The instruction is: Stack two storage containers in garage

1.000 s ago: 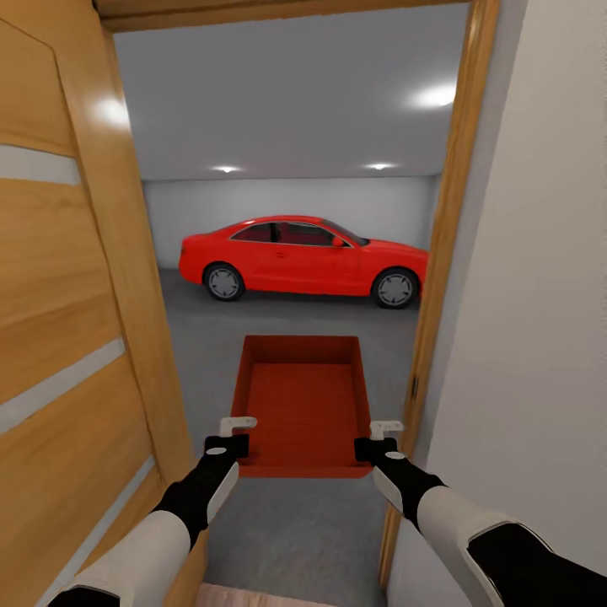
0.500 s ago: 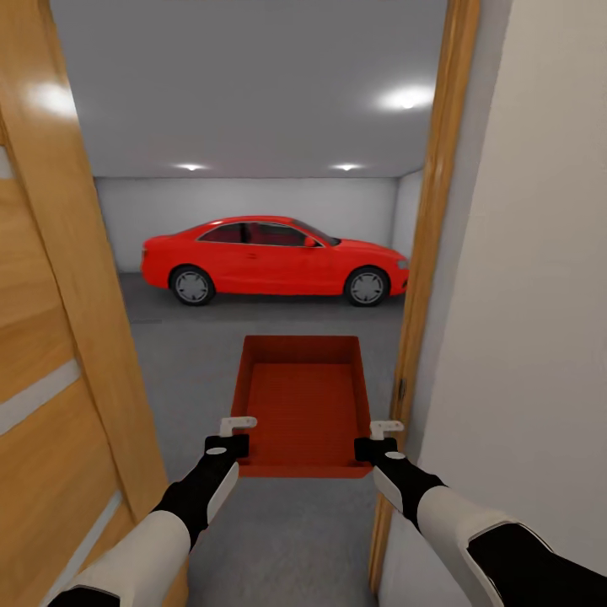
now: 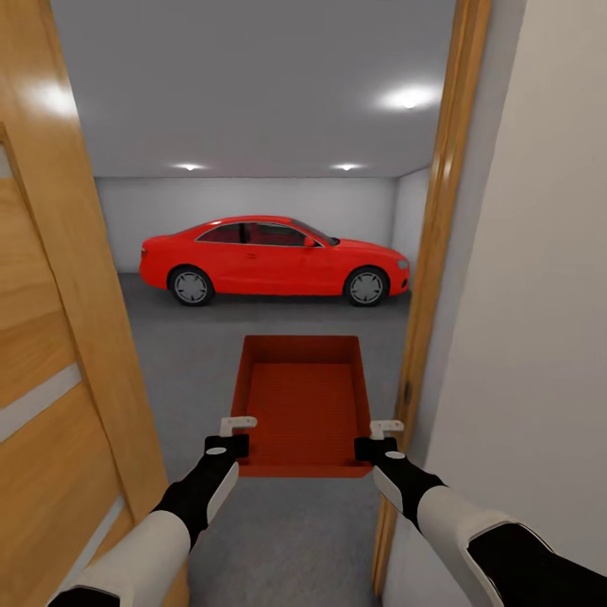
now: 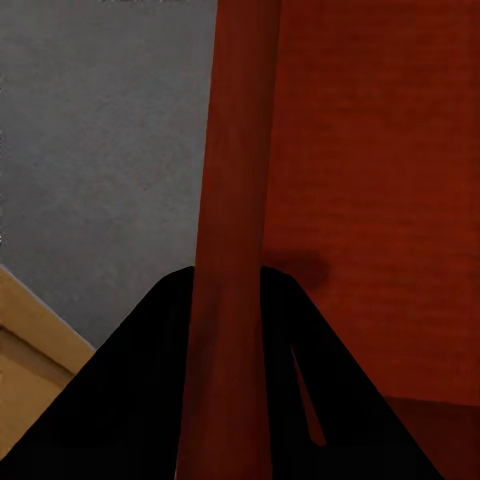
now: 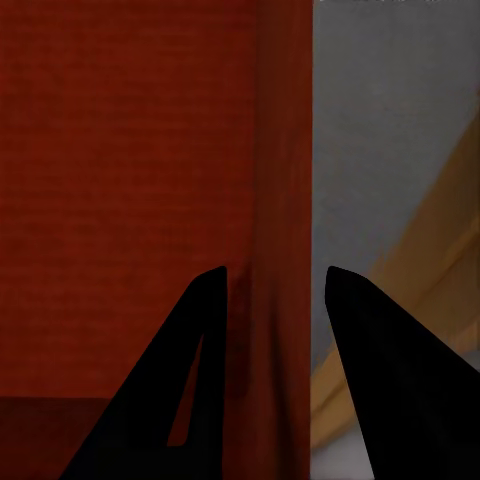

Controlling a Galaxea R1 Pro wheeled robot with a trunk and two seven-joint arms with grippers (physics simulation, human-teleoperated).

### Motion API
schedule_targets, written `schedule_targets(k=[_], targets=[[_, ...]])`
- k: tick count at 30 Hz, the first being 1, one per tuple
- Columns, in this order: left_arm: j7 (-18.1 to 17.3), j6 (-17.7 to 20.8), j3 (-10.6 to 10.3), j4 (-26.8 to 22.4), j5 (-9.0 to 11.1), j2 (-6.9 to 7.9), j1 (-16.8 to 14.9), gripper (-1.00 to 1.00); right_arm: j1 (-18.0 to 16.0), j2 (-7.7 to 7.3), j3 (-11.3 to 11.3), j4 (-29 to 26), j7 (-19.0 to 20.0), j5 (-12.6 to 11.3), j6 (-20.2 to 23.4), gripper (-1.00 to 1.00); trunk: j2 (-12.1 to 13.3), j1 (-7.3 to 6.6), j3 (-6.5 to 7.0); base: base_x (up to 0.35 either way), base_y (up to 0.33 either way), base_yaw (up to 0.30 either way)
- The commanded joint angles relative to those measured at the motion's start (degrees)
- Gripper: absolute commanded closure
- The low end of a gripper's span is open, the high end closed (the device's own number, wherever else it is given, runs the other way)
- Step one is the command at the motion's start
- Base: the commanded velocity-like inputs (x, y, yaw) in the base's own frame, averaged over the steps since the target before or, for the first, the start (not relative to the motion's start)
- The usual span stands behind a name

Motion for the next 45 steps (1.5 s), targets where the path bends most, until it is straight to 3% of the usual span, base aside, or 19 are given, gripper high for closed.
schedule_targets(k=[1,45], targets=[[0.65,-0.43,4.52,-0.28,-0.86,2.15,-0.05,1.00,-0.01,-0.37,-0.80,0.38,-0.37,-0.96,-0.25,1.00,-0.06,0.02,-0.02,0.000,0.110,0.000],[0.65,-0.43,4.53,-0.30,-0.86,2.11,-0.05,1.00,-0.01,-0.36,-0.80,0.38,-0.36,-0.96,-0.34,1.00,-0.06,0.02,-0.02,0.000,0.024,0.000]])
